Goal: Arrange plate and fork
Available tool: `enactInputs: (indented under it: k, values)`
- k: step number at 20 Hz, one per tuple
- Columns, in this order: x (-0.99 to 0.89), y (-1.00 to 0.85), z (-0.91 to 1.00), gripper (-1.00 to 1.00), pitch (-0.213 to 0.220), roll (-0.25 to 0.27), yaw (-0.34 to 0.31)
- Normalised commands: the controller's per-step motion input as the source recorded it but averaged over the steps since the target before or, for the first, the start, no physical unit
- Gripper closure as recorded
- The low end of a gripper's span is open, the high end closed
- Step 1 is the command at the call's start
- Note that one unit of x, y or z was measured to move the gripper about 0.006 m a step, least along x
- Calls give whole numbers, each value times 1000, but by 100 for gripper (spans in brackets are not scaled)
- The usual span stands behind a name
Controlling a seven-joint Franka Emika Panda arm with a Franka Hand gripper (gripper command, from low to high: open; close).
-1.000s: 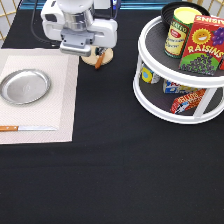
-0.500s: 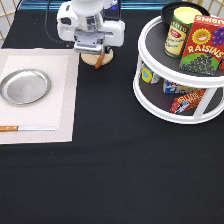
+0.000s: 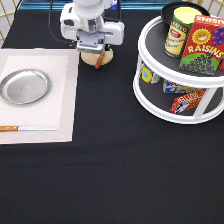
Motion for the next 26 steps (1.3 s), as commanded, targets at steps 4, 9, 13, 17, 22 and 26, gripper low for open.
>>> enactInputs:
  k: [4,9,13,17,22,26]
  values:
    - [-447,299,-546,-100,-149,-33,-45]
    - [-398,278,-412,-100,-171,-18,-38]
    - [-401,95,-241,-100,-170,0,-21]
    - [-261,-59,-32,-100,-134,32,-42]
    - [-119,-122,-25,100,-68,58,-88]
    - [-199,-56,-76,100,-51,65,-89]
